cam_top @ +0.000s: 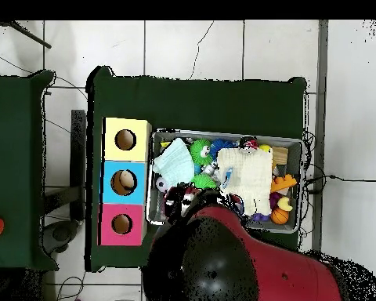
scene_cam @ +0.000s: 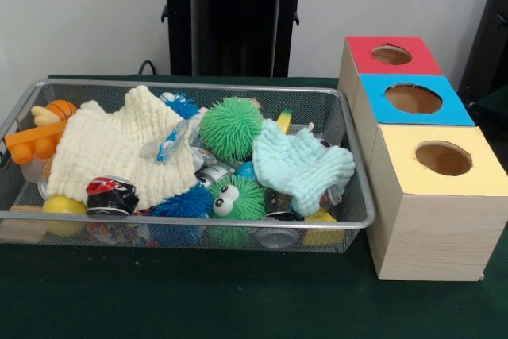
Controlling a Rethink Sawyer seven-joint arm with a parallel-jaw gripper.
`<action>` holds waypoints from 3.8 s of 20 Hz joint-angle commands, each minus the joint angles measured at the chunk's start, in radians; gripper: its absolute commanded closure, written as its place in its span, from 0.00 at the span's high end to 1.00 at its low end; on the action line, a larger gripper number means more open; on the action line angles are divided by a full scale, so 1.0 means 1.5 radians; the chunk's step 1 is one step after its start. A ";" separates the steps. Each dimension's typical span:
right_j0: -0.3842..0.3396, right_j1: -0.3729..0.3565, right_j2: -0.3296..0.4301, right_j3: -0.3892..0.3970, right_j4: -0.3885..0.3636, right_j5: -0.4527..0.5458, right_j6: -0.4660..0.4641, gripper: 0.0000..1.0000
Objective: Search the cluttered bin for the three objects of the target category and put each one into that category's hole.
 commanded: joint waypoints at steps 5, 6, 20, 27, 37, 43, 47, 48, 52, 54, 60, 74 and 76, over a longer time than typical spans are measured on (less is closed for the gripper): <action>-0.055 0.111 0.089 0.111 -0.031 -0.118 -0.081 1.00; -0.060 0.118 0.096 0.113 -0.036 -0.130 -0.083 1.00; -0.106 0.255 0.148 0.089 -0.114 -0.249 -0.034 1.00; -0.111 0.343 0.144 0.037 -0.161 -0.312 -0.002 1.00; -0.092 0.429 0.123 -0.018 -0.188 -0.366 0.042 1.00; -0.122 0.378 0.163 -0.059 -0.156 -0.244 -0.005 1.00; -0.126 0.393 0.174 -0.111 -0.161 -0.208 -0.029 1.00; -0.128 0.398 0.177 -0.116 -0.162 -0.211 -0.028 1.00; -0.120 0.402 0.171 -0.127 -0.163 -0.202 -0.013 1.00; -0.117 0.399 0.170 -0.132 -0.165 -0.191 -0.013 1.00; -0.106 0.391 0.162 -0.146 -0.171 -0.178 -0.006 1.00; -0.099 0.452 0.155 -0.151 -0.195 -0.266 0.023 1.00; -0.099 0.458 0.154 -0.151 -0.197 -0.278 0.027 1.00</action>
